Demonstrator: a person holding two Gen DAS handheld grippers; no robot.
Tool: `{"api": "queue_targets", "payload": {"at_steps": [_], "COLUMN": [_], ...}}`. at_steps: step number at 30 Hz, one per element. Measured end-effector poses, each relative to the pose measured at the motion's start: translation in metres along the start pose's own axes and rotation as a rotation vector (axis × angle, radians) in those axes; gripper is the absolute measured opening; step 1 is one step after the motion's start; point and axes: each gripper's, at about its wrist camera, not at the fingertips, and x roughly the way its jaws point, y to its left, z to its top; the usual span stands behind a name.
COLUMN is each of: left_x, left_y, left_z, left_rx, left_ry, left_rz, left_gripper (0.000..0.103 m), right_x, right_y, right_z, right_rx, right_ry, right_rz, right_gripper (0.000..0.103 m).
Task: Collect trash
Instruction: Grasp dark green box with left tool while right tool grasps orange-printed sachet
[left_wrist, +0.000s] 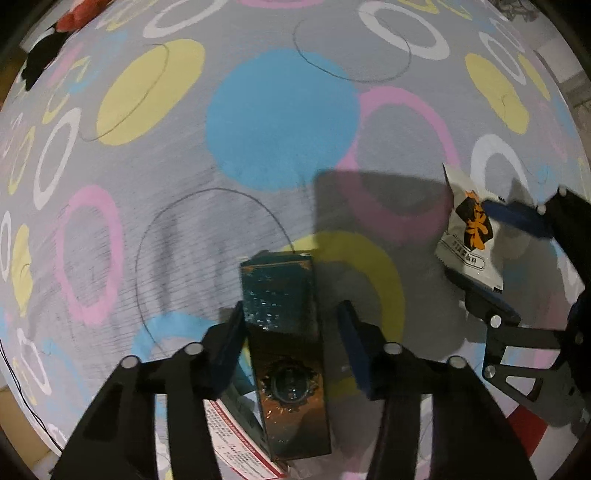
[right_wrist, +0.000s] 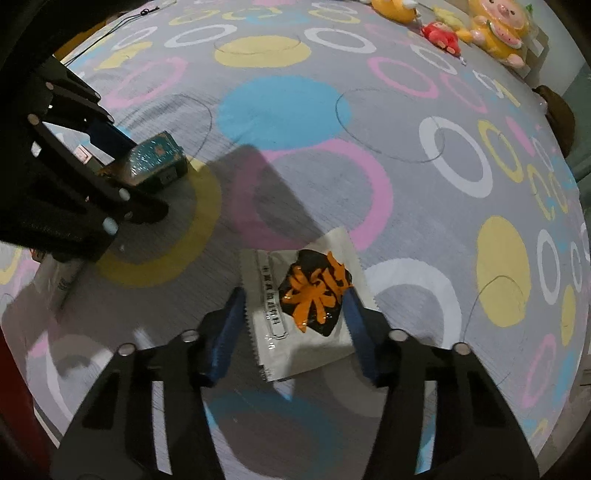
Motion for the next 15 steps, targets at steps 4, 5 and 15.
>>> {"api": "queue_targets", "payload": {"at_steps": [4, 5, 15], "left_x": [-0.002, -0.003, -0.023], "left_y": [0.006, 0.007, 0.014], "left_z": [-0.003, -0.003, -0.013], "left_rx": [-0.014, -0.014, -0.036], "left_ry": [-0.010, -0.013, -0.054], "left_rz": [0.003, 0.002, -0.019], "left_gripper": [0.037, 0.037, 0.036], "right_x": [-0.003, -0.005, -0.015], "right_y": [0.008, 0.009, -0.006], "right_z": [-0.002, -0.002, -0.002], "right_rx": [-0.004, -0.001, 0.080], "right_ry": [0.002, -0.005, -0.016], "right_rz": [-0.012, -0.020, -0.005], "right_gripper": [0.044, 0.033, 0.001]}}
